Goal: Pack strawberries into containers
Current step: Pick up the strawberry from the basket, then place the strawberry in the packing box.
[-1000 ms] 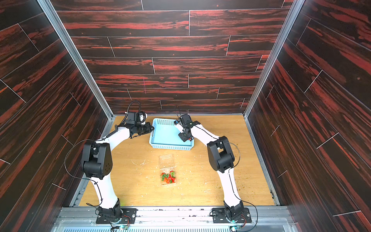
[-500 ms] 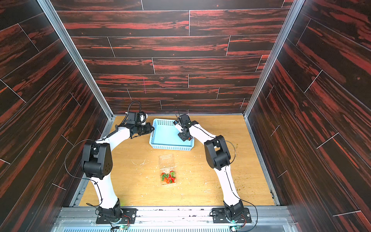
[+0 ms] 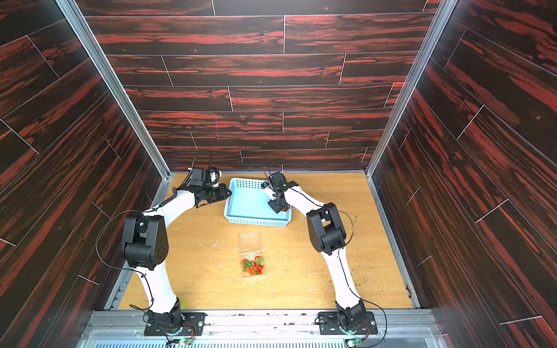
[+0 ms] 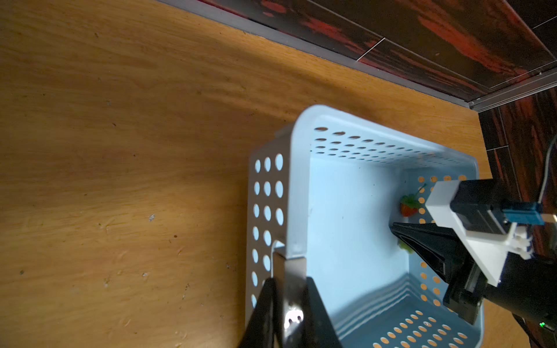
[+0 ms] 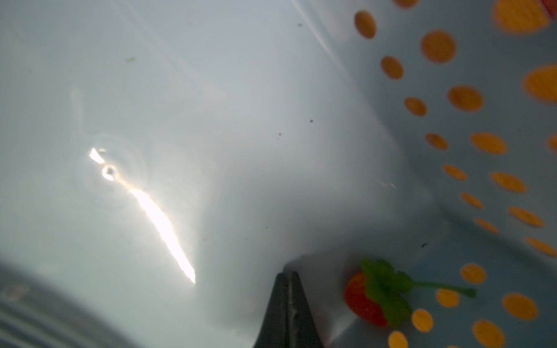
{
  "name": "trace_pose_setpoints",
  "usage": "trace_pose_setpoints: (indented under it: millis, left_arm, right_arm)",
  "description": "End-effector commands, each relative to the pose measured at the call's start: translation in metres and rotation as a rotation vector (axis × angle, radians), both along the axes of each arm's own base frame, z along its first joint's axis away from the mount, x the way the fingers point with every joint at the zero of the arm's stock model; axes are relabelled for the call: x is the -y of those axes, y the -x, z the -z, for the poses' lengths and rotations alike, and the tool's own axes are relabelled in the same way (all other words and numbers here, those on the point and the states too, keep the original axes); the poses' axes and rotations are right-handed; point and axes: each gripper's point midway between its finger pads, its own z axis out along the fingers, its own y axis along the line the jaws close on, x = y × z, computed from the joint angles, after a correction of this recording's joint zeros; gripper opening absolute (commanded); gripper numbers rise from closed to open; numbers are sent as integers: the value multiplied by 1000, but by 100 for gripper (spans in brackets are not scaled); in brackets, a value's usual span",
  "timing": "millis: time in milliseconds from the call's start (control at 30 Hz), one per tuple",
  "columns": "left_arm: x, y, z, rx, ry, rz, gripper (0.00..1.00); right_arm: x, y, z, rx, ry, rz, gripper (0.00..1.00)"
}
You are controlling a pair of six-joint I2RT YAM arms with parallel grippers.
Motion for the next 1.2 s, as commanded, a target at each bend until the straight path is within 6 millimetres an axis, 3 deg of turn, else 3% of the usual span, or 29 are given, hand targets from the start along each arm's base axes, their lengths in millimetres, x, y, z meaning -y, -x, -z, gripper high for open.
trace_pose_setpoints:
  millis: [0, 367, 467, 600, 733, 900, 1000, 1167]
  left_arm:
    - [3, -1, -40, 84, 22, 11, 0]
    - [4, -2, -36, 82, 35, 9, 0]
    - [5, -3, -34, 79, 40, 10, 0]
    - [6, -5, -32, 79, 46, 9, 0]
    - [7, -6, -32, 82, 51, 11, 0]
    - [8, -8, -31, 81, 55, 14, 0]
    - [9, -10, -31, 81, 60, 15, 0]
    - [8, -10, -32, 81, 55, 14, 0]
  right_arm:
    - [-5, -2, -28, 24, -48, -6, 0]
    - [-18, 17, -123, 102, -228, -44, 0]
    - [-24, 34, -145, 101, -289, -76, 0]
    - [-43, 81, -162, 75, -378, -164, 0]
    - [-64, 141, -156, -7, -482, -256, 0]
    - [-94, 217, -126, -199, -558, -358, 0]
    - [-106, 251, -103, -310, -564, -390, 0]
    - [-112, 290, -72, -415, -514, -423, 0]
